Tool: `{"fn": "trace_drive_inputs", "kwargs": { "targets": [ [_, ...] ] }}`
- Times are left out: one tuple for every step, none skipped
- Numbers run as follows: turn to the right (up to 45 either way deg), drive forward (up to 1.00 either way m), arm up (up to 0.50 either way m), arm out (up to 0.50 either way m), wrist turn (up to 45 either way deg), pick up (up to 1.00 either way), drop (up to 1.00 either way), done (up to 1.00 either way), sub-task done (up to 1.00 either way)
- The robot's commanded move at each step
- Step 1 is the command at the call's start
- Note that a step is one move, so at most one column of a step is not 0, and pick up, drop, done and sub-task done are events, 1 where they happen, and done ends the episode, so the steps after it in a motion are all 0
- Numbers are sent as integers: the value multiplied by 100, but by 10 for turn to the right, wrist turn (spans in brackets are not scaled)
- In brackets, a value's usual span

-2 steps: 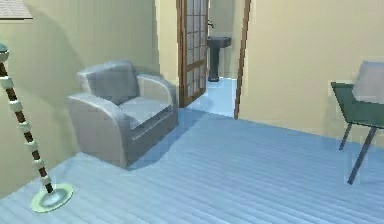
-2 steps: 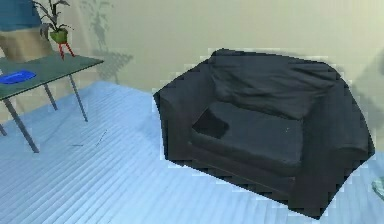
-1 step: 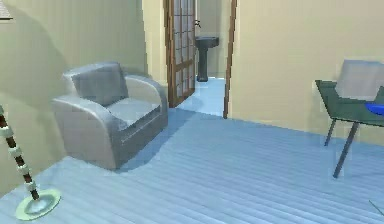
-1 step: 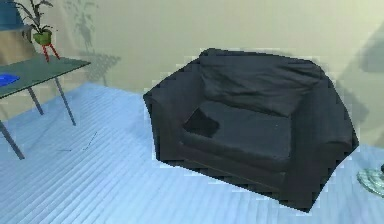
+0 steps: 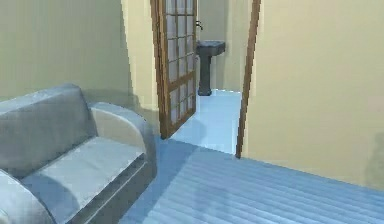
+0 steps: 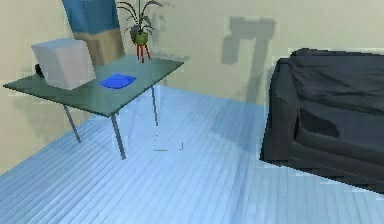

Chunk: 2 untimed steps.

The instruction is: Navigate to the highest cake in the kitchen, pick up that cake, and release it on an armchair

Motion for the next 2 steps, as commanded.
{"fn": "trace_drive_inputs", "kwargs": {
  "targets": [
    [30, 0, 0, 0, 0, 0, 0, 0, 0],
    [0, 100, 0, 0, 0, 0, 0, 0, 0]
  ]
}}
